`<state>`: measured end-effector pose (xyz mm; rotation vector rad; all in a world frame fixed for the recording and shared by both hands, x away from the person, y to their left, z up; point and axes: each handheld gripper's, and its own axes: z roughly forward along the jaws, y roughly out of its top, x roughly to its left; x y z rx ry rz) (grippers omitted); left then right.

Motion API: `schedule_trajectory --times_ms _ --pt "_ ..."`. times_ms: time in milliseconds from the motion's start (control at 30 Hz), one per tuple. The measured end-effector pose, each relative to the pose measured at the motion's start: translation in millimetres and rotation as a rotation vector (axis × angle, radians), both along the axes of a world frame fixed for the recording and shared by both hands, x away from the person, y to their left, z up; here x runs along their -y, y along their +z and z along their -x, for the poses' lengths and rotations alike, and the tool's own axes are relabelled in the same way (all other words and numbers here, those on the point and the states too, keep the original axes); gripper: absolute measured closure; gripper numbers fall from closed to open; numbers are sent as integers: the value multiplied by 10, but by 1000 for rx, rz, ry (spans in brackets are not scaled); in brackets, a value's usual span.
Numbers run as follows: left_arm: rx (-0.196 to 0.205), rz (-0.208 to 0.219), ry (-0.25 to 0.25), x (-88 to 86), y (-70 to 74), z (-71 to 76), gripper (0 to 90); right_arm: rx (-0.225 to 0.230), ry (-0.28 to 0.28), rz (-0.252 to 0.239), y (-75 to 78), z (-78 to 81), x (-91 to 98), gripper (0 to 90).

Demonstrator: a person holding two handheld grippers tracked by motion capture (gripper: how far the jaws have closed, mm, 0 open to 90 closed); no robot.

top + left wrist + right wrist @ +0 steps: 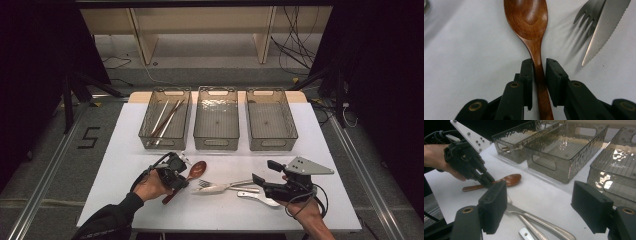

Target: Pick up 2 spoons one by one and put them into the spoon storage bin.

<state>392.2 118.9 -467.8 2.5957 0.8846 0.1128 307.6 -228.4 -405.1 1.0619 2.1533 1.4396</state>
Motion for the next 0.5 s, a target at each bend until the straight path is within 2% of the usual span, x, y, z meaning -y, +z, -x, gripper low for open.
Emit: schedule_trajectory --times_ms 233,500 --pt "6 -2 -4 -9 0 -11 798 -1 0 0 1 2 0 296" --pt "2 12 -11 -37 0 -21 812 0 -2 -2 3 3 1 296"
